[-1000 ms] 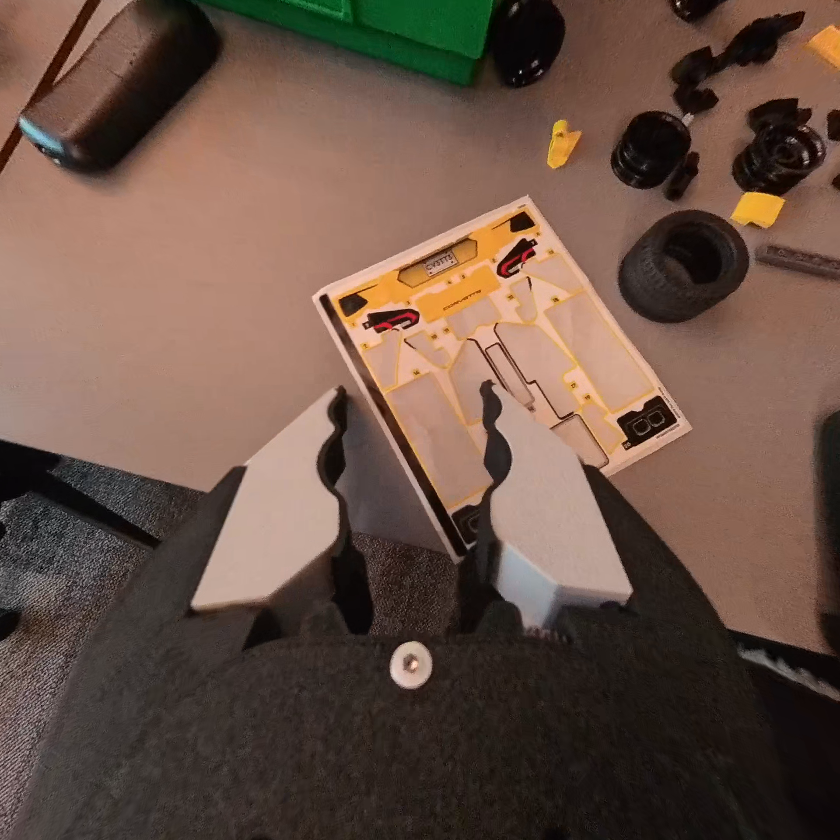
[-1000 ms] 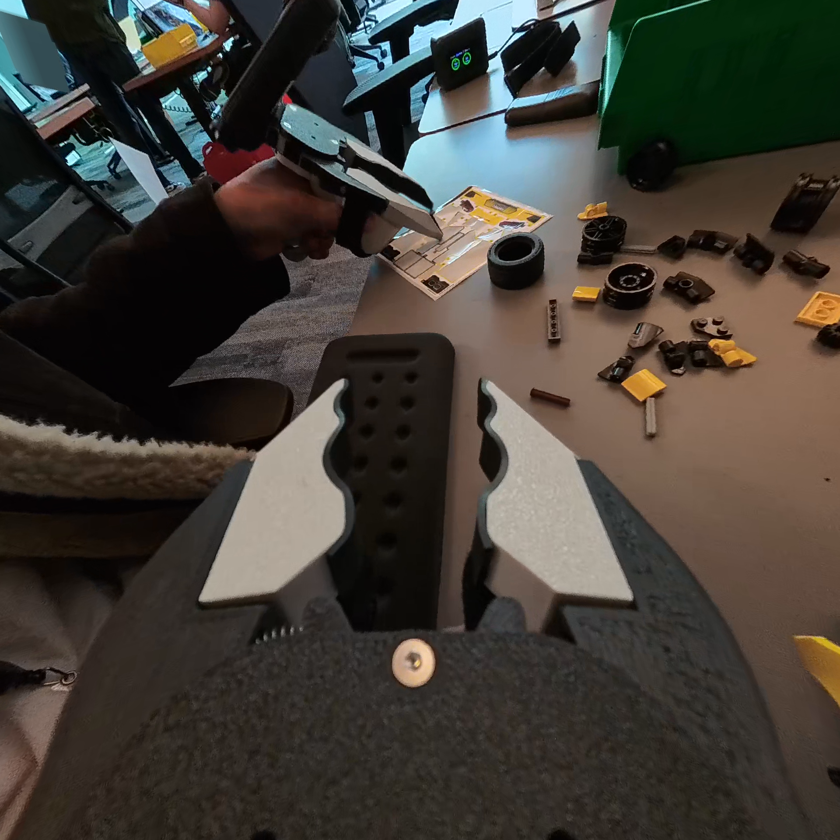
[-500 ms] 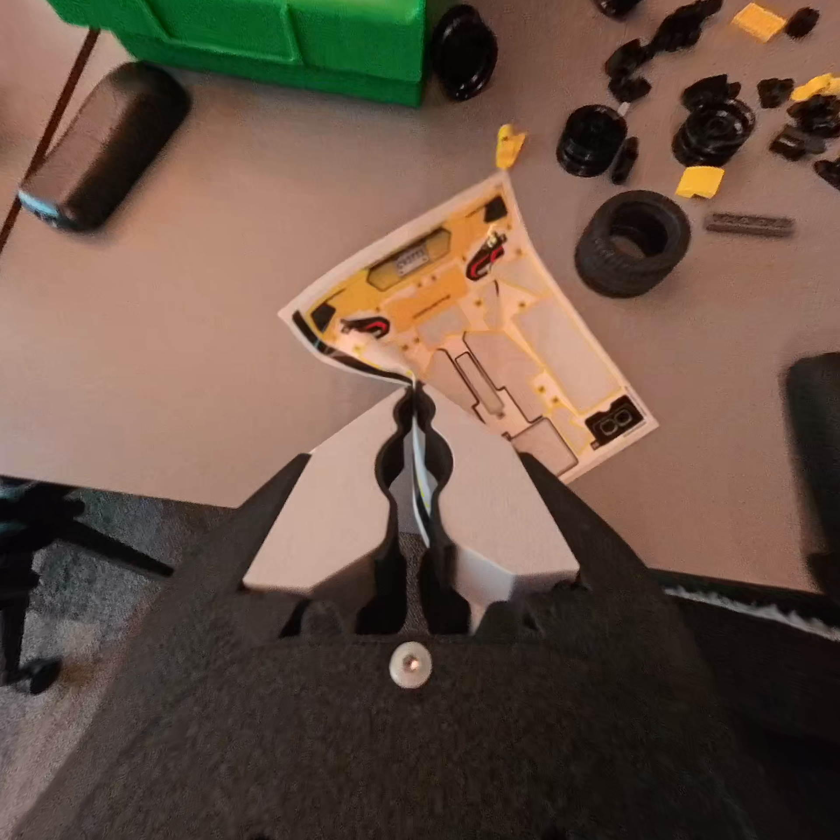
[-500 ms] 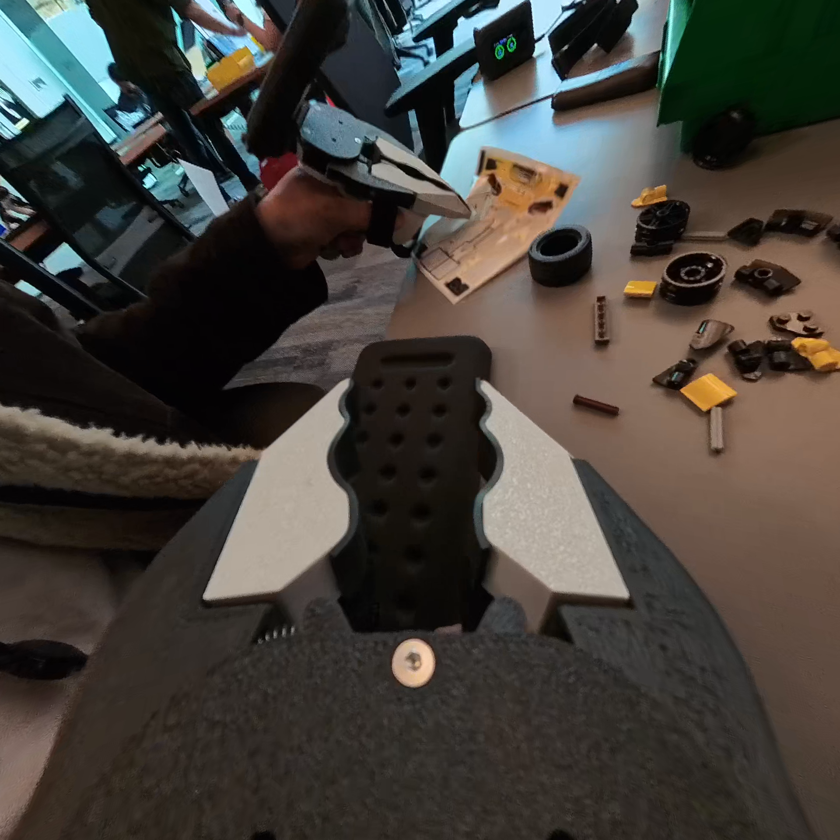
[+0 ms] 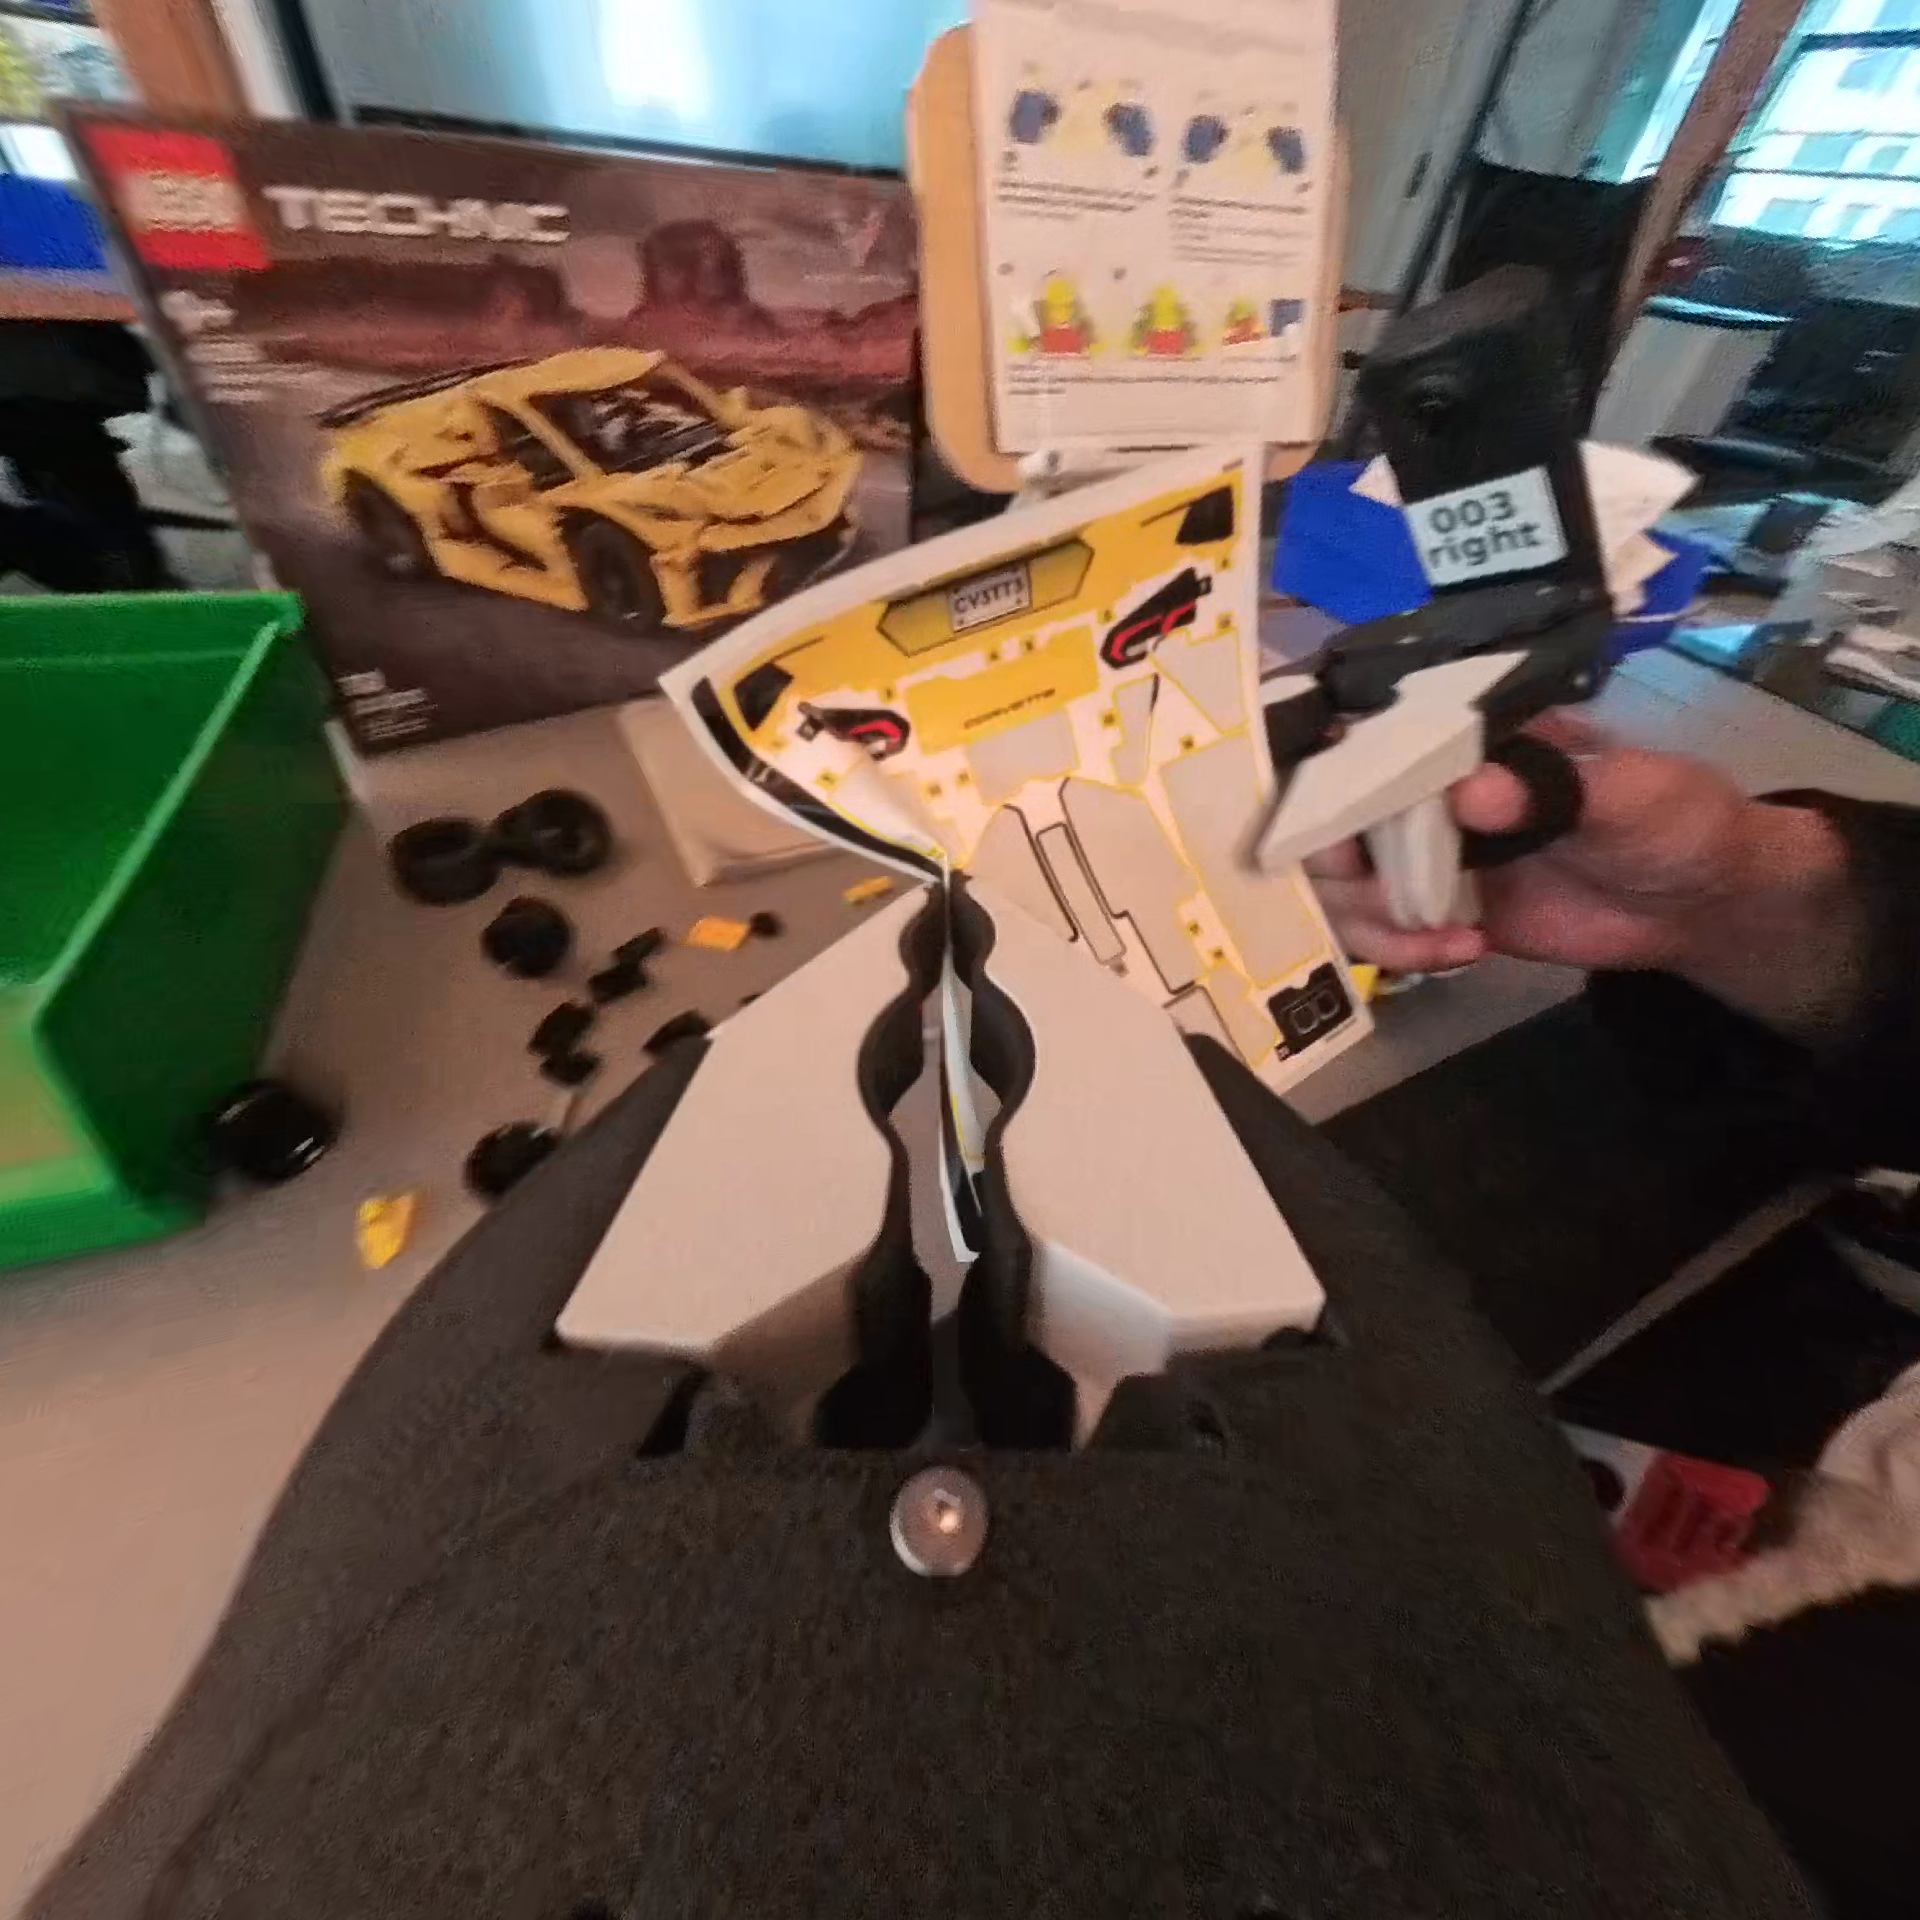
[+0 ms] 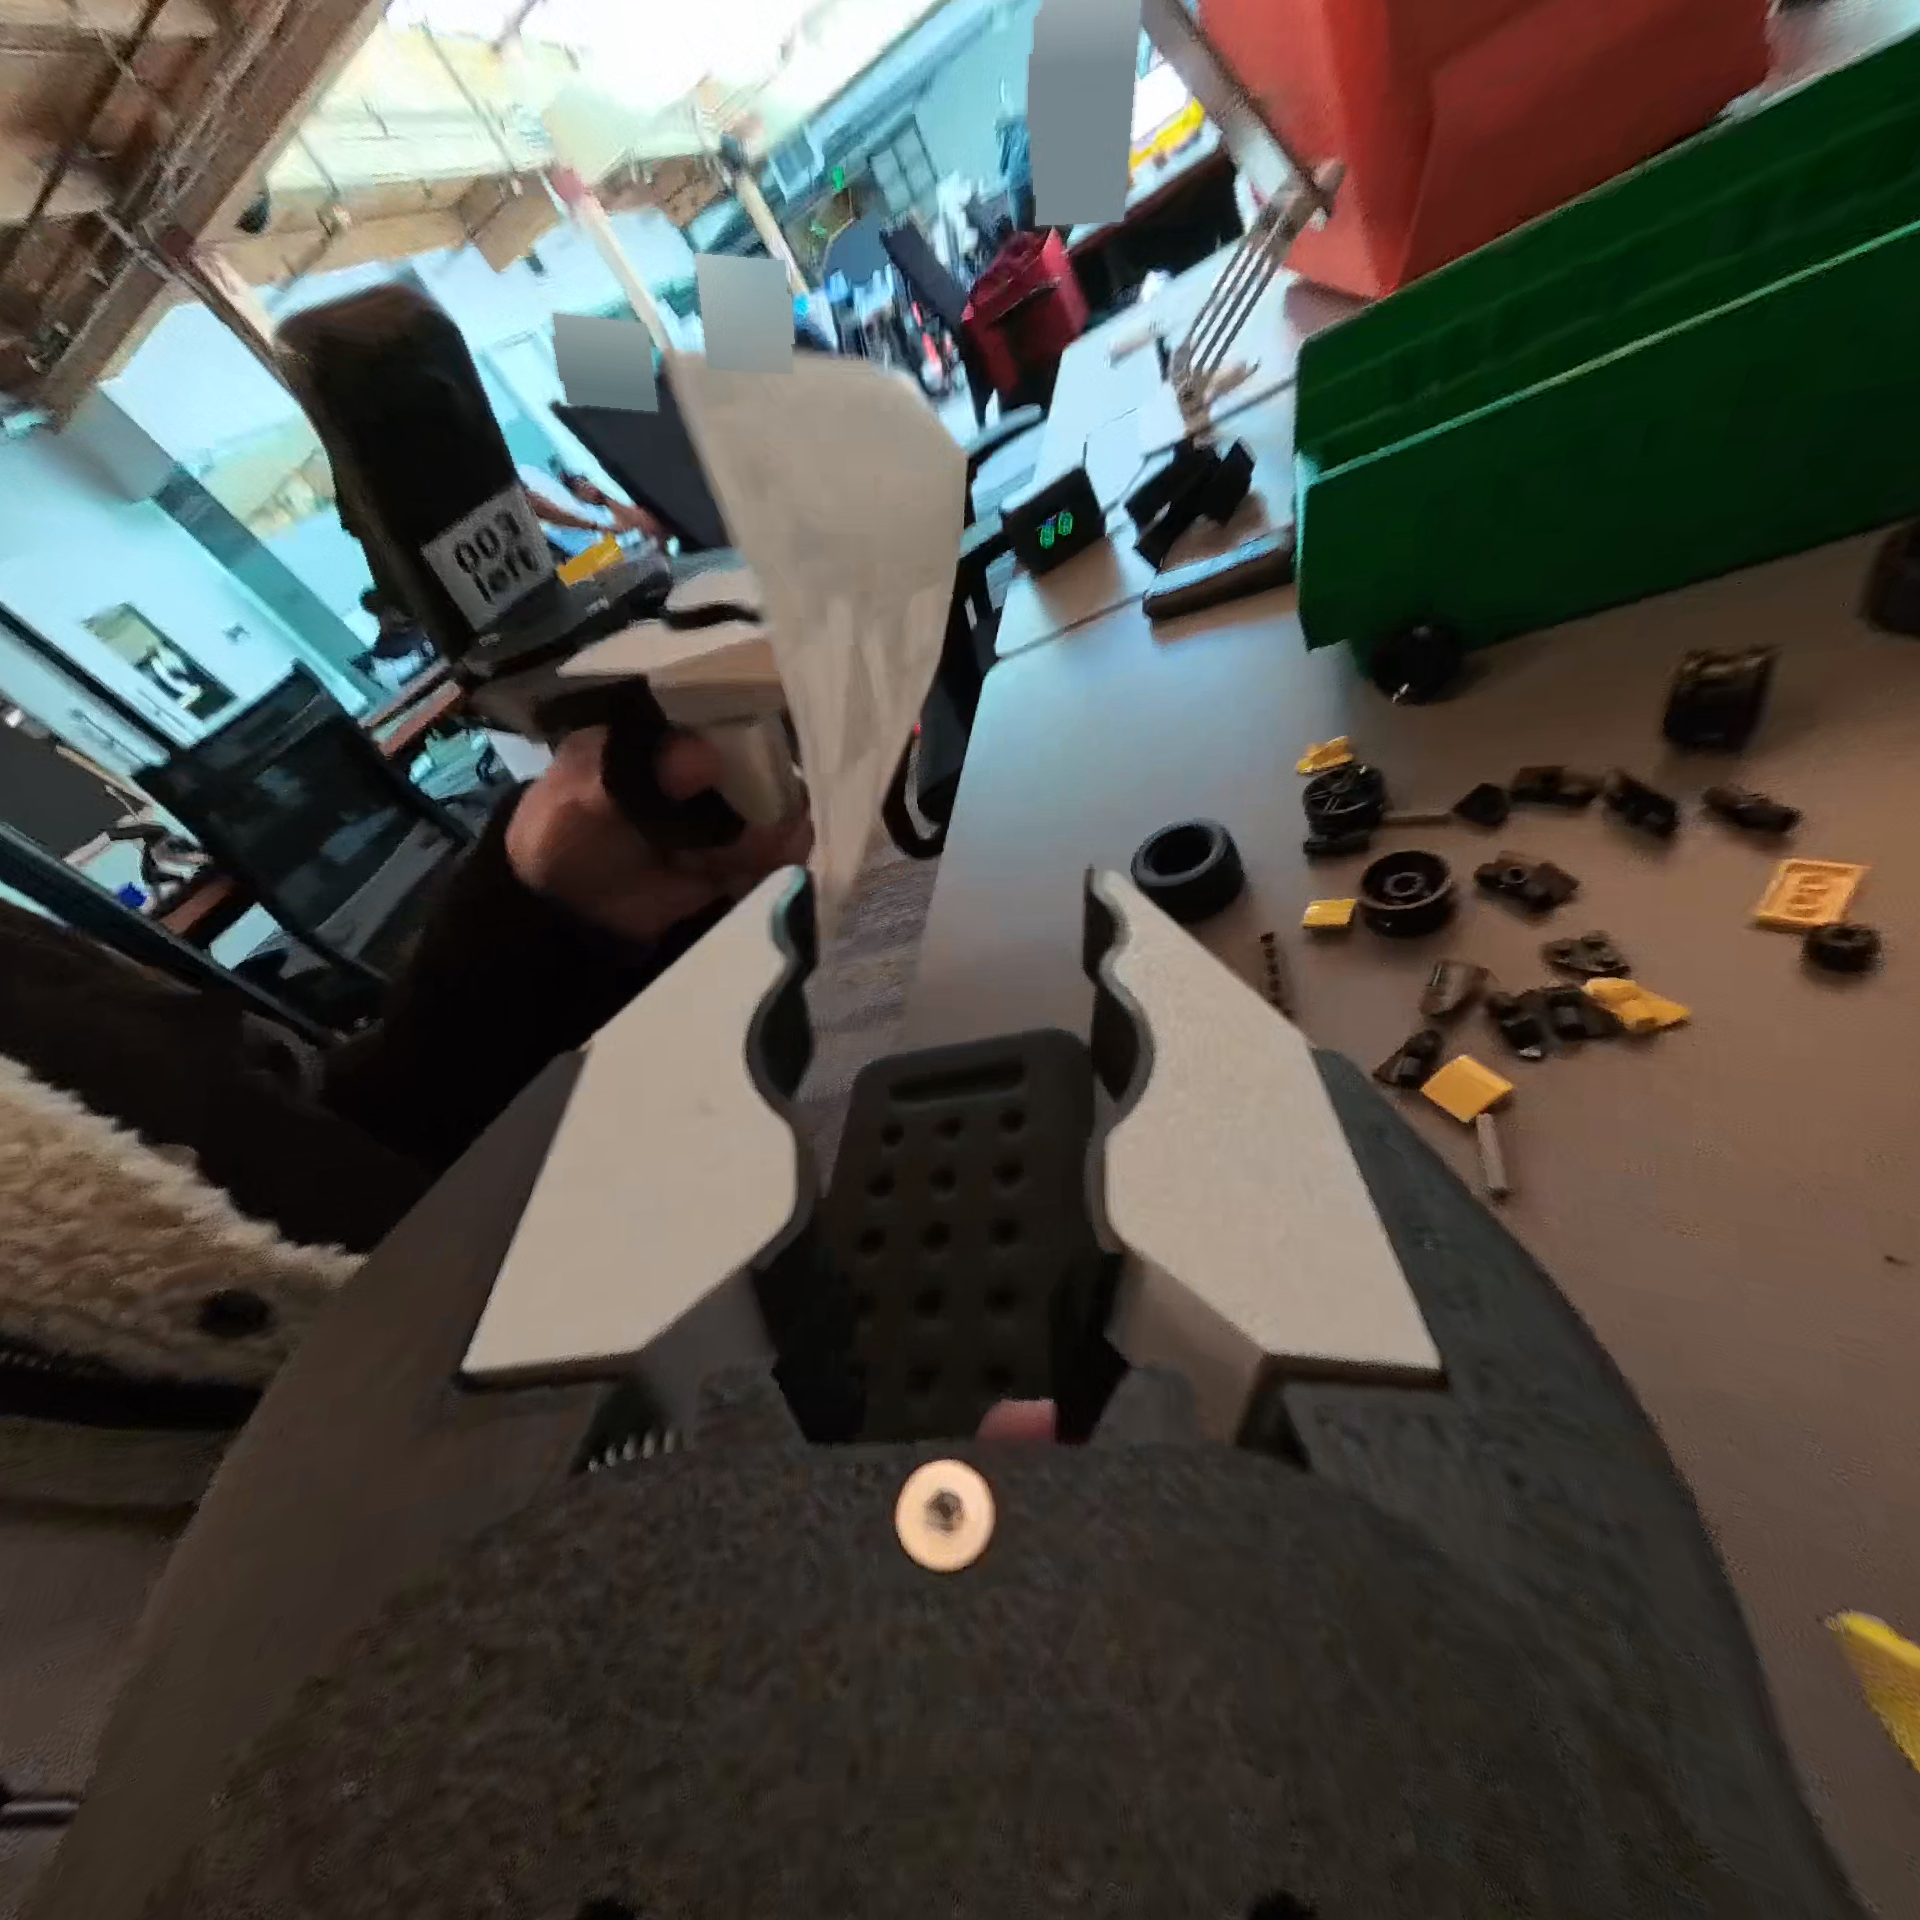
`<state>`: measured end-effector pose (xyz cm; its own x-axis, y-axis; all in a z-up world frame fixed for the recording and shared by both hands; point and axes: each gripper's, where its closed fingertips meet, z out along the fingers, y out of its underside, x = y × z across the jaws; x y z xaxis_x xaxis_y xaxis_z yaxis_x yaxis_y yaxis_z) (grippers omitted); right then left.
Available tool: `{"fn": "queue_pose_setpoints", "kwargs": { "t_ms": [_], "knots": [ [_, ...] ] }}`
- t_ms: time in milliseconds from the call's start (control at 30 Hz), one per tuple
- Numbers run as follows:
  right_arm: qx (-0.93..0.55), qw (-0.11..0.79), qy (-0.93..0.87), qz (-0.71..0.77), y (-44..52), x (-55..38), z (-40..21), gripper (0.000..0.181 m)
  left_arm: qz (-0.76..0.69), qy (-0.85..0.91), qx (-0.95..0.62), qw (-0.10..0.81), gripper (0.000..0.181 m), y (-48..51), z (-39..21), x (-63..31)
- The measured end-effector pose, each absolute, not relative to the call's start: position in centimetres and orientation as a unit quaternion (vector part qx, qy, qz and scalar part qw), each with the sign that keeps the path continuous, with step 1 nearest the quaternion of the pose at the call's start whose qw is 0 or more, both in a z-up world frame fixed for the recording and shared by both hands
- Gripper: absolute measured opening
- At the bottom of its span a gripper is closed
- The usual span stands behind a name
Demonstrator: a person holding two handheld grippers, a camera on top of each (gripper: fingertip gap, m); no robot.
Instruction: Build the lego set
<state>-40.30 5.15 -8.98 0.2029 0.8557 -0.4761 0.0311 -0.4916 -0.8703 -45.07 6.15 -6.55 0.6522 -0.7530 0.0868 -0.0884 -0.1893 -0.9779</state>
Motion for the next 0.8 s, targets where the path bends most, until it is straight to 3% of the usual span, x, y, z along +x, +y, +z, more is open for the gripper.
{"fn": "queue_pose_setpoints", "kwargs": {
  "t_ms": [33, 67, 100, 267, 433, 600, 800],
  "knots": [
    [-0.663, 0.391, -0.320, 0.552, 5.0, -39.4, -8.2, 0.036, -0.304, 0.308, -0.707, 0.559, 0.000, 5.9, -6.5, -43.4],
    [-0.651, 0.395, -0.313, 0.568, 4.8, -38.3, -7.4, 0.009, -0.309, 0.318, -0.703, 0.556, 0.000, 5.8, -6.5, -41.9],
    [-0.652, 0.400, -0.302, 0.569, 4.9, -36.9, -7.1, 0.000, -0.313, 0.323, -0.699, 0.556, 0.001, 5.9, -6.4, -40.8],
    [-0.680, 0.404, -0.252, 0.557, 4.1, -29.4, -7.7, 0.000, -0.379, 0.287, -0.692, 0.542, 0.039, 7.9, -6.2, -36.5],
    [-0.681, 0.425, -0.159, 0.574, 1.8, -21.1, -8.8, 0.000, -0.406, 0.371, -0.633, 0.544, 0.049, 6.2, -6.3, -28.7],
    [-0.643, 0.463, -0.118, 0.598, 0.5, -15.7, -10.2, 0.000, -0.474, 0.457, -0.590, 0.468, 0.050, 4.5, -7.9, -20.4],
    [-0.634, 0.433, -0.094, 0.633, 0.9, -14.9, -11.0, 0.000, -0.601, 0.371, -0.526, 0.474, 0.054, 6.4, -6.9, -17.9]
  ]
}}
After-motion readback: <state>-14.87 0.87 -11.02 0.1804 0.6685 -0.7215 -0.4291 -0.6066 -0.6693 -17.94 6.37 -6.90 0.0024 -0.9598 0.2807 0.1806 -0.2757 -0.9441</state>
